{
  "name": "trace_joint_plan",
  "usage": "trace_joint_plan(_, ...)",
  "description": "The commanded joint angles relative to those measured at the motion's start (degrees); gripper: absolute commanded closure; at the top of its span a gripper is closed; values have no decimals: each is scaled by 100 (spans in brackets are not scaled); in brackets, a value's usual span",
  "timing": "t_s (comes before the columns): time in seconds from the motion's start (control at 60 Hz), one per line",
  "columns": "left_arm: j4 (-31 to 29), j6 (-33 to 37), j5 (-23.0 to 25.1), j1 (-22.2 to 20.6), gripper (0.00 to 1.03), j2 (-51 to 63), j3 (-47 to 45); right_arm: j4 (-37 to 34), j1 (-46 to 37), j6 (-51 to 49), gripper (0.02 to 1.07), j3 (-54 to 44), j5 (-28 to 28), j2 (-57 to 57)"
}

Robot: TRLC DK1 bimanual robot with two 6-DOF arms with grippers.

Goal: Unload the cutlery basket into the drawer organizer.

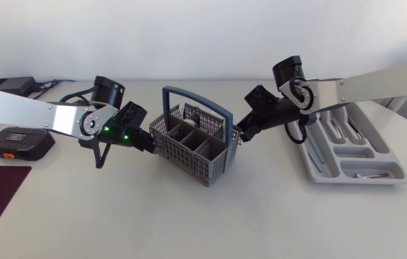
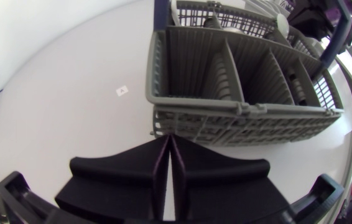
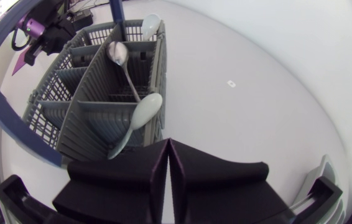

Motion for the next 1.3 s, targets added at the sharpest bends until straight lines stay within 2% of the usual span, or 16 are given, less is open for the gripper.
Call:
trace_joint_plan(0.0, 162, 14, 79, 66, 100, 198, 230, -187, 160, 7, 101, -298, -147, -272)
trace_joint_plan(0.167, 232, -39, 290, 171, 100, 479, 599, -275, 556, -80, 101, -860, -199, -685)
trace_joint_plan(0.317, 241, -48, 571, 215, 100, 620, 845, -653, 951, -195, 101, -1203, -208, -1071)
trace_joint_plan(0.6, 118, -13, 747, 22, 100, 857, 1188, -1014, 2059, -177, 101, -1968, -23, -1854)
trace_joint_plan(0.767, -155, 102, 747, 426, 100, 628, 1215, -1014, 1514, -239, 101, -1994, 3, -2258)
trace_joint_plan(0.917, -568, 585, 905, 787, 100, -75, 819, -794, 749, -168, 101, -1687, -6, -2135)
trace_joint_plan(1.033, -752, 1042, 905, 787, 100, -795, 274, -513, 389, 95, 101, -1238, 12, -1608)
trace_joint_plan(1.283, -1280, 1763, 1028, 321, 100, -2342, -974, -126, 187, 754, 101, -17, 82, -377)
